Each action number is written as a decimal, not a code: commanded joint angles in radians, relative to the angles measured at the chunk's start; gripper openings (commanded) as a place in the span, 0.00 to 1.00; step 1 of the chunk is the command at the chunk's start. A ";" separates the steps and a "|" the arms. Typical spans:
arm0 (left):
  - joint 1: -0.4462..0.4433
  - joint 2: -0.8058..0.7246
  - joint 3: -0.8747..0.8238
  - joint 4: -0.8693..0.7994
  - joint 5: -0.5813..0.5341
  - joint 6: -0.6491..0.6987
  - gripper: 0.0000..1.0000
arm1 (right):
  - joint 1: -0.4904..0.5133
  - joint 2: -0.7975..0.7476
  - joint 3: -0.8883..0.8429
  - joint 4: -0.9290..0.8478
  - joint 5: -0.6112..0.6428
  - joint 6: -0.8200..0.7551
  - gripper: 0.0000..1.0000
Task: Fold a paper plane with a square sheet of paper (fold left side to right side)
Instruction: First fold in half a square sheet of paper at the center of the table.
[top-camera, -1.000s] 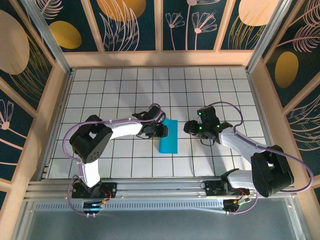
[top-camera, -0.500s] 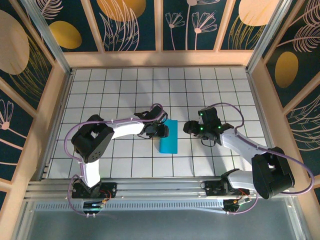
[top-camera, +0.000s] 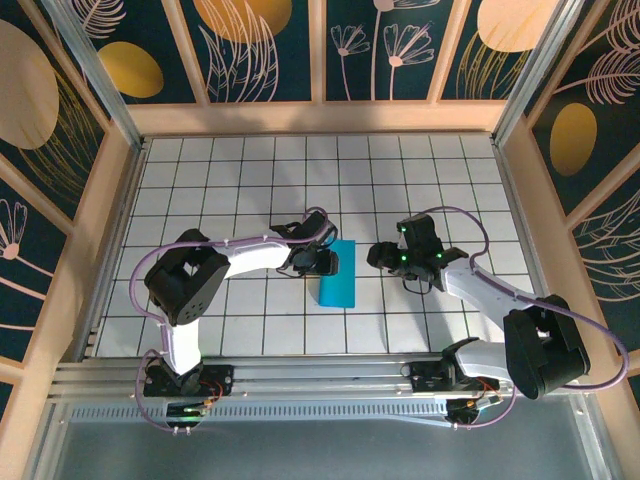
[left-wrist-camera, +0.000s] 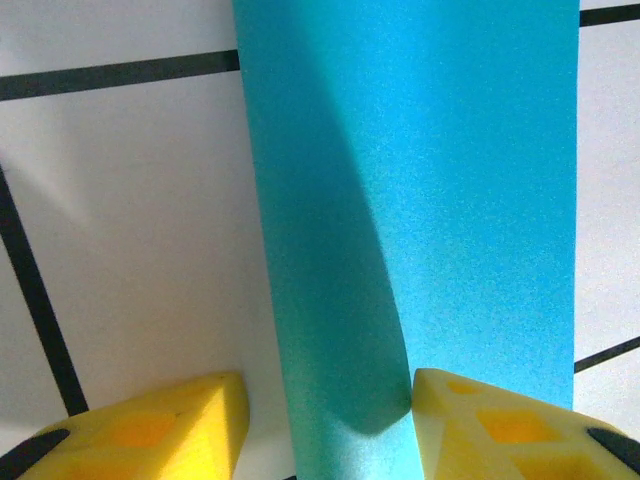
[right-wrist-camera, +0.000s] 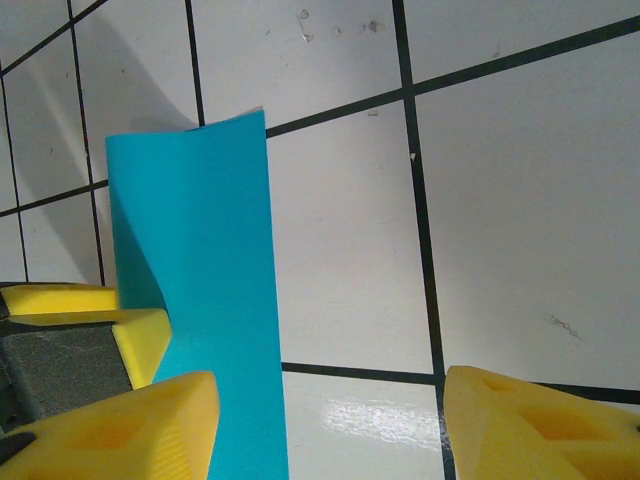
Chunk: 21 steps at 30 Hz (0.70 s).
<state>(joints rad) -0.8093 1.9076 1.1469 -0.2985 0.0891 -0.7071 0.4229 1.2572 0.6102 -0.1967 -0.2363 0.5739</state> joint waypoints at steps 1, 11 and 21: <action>-0.017 0.090 -0.022 -0.007 0.015 0.022 0.50 | -0.011 -0.022 -0.016 0.008 0.002 -0.012 0.62; -0.021 0.094 -0.017 -0.003 0.026 0.032 0.53 | -0.014 -0.015 -0.017 0.013 -0.003 -0.012 0.62; -0.021 0.093 -0.031 0.005 -0.009 -0.029 0.50 | -0.015 -0.018 -0.015 0.010 -0.007 -0.013 0.62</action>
<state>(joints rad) -0.8150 1.9095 1.1515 -0.3027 0.0765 -0.7033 0.4183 1.2572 0.6098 -0.1963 -0.2367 0.5743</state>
